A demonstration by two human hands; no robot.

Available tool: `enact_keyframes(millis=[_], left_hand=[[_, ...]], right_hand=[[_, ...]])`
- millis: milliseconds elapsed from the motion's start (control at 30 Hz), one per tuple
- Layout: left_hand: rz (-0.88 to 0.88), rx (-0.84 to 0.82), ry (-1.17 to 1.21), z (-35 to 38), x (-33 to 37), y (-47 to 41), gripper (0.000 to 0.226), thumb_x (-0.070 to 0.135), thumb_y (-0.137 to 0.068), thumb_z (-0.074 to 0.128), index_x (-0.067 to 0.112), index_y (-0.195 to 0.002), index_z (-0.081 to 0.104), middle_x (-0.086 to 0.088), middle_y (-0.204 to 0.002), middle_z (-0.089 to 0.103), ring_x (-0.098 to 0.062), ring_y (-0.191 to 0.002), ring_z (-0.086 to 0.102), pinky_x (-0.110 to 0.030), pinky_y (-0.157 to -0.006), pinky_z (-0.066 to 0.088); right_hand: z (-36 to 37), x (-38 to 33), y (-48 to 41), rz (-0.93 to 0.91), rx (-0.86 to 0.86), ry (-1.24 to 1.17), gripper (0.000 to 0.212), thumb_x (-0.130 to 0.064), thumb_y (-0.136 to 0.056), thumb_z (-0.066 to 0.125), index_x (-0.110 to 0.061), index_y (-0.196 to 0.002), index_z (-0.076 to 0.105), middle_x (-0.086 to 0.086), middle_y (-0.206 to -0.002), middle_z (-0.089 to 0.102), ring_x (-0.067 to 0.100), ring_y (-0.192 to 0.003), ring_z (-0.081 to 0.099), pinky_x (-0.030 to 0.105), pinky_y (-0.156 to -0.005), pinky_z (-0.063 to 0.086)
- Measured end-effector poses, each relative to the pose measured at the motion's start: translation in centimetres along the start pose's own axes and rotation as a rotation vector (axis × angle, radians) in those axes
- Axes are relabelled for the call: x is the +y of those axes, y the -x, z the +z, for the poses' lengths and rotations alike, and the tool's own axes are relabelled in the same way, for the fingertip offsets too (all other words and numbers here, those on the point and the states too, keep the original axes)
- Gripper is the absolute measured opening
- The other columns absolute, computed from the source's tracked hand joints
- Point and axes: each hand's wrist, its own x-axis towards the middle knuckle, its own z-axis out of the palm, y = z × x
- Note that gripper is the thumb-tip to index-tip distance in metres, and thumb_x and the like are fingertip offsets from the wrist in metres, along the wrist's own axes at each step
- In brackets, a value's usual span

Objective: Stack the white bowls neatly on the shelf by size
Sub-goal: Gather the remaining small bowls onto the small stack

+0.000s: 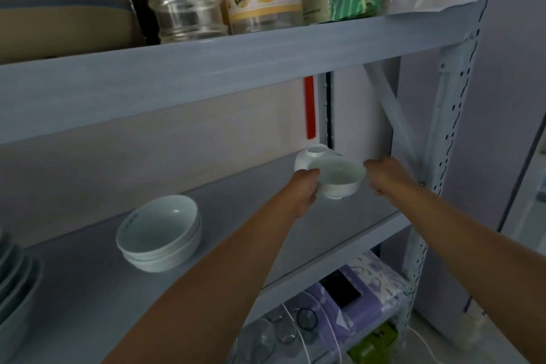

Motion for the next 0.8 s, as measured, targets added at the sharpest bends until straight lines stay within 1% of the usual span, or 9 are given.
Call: enact_keyframes(millis=[67,167,233,400,567,667,700,767,800], left_hand=[[-0.011,0.012,0.029,-0.1,-0.3,-0.6,0.043,0.020,-0.099,0.041,0.009,-0.141,0.038,0.003,-0.094,0.049,-0.021,-0.102,0.048,-0.024,-0.074,0.041],[-0.020,0.009,0.063,-0.4,-0.9,-1.3,0.040,0.016,-0.099,0.039,0.011,-0.139,0.041,0.005,-0.088,0.049,-0.019,-0.093,0.050,-0.025,-0.079,0.040],[-0.027,-0.009,0.084,-0.6,-1.2,-1.9,0.041,0.015,-0.098,0.039,0.011,-0.138,0.043,0.004,-0.091,0.052,-0.022,-0.100,0.051,-0.028,-0.084,0.039],[-0.012,-0.027,0.114,-0.9,-1.6,-2.7,0.040,0.017,-0.098,0.039,0.011,-0.137,0.044,0.002,-0.097,0.056,-0.025,-0.106,0.053,-0.032,-0.090,0.040],[0.037,-0.029,0.075,-2.4,-0.5,-1.4,0.043,0.020,-0.100,0.039,0.010,-0.141,0.041,-0.006,-0.135,0.050,-0.026,-0.106,0.056,-0.030,-0.088,0.043],[0.131,-0.004,-0.044,-4.5,1.1,0.4,0.042,0.029,-0.098,0.046,0.011,-0.137,0.045,-0.004,-0.123,0.053,-0.023,-0.100,0.056,-0.029,-0.083,0.045],[0.179,-0.003,-0.091,-5.6,1.6,1.2,0.047,0.034,-0.095,0.053,0.011,-0.135,0.046,-0.004,-0.119,0.054,-0.021,-0.096,0.056,-0.027,-0.079,0.045],[0.278,0.022,-0.213,-8.0,2.7,2.7,0.070,0.043,-0.078,0.069,0.010,-0.135,0.044,-0.004,-0.117,0.056,-0.016,-0.091,0.057,-0.023,-0.073,0.045],[0.321,0.069,-0.312,-9.3,3.2,3.5,0.084,0.045,-0.072,0.075,0.010,-0.140,0.038,-0.004,-0.121,0.054,-0.017,-0.098,0.058,-0.024,-0.075,0.046]], right_hand=[[0.3,0.1,-0.2,0.059,-0.076,-0.083,0.025,-0.023,-0.093,0.048,-0.006,-0.111,0.051,0.017,-0.092,0.060,0.032,-0.069,0.062,0.032,-0.055,0.048],[0.7,0.2,-0.4,0.134,-0.160,-0.159,0.017,-0.018,-0.096,0.045,-0.009,-0.110,0.047,0.016,-0.086,0.059,0.029,-0.063,0.061,0.029,-0.048,0.050],[1.0,0.4,-0.5,0.154,-0.187,-0.187,0.015,-0.014,-0.096,0.043,-0.010,-0.110,0.045,0.018,-0.085,0.058,0.029,-0.061,0.060,0.029,-0.047,0.052],[1.7,0.7,-0.6,0.161,-0.199,-0.237,0.025,-0.006,-0.095,0.038,-0.007,-0.119,0.046,0.018,-0.086,0.056,0.034,-0.069,0.063,0.044,-0.066,0.058],[1.7,-1.0,0.2,0.106,-0.232,-0.276,0.032,-0.006,-0.095,0.039,-0.001,-0.126,0.048,0.017,-0.091,0.058,0.032,-0.073,0.065,0.033,-0.049,0.059],[2.2,-3.4,1.6,0.041,-0.284,-0.309,0.033,-0.008,-0.095,0.042,0.000,-0.126,0.049,0.019,-0.098,0.058,0.033,-0.074,0.065,0.034,-0.052,0.060],[2.5,-4.3,2.2,0.019,-0.302,-0.317,0.033,-0.009,-0.095,0.043,0.001,-0.126,0.049,0.019,-0.100,0.057,0.034,-0.073,0.065,0.035,-0.052,0.061],[3.5,-6.2,3.6,-0.017,-0.342,-0.328,0.031,-0.010,-0.095,0.044,0.001,-0.123,0.050,0.019,-0.098,0.057,0.037,-0.075,0.066,0.038,-0.059,0.062],[4.2,-7.1,4.6,-0.030,-0.365,-0.331,0.029,-0.010,-0.095,0.044,0.001,-0.121,0.051,0.018,-0.095,0.058,0.038,-0.076,0.066,0.040,-0.065,0.061]])
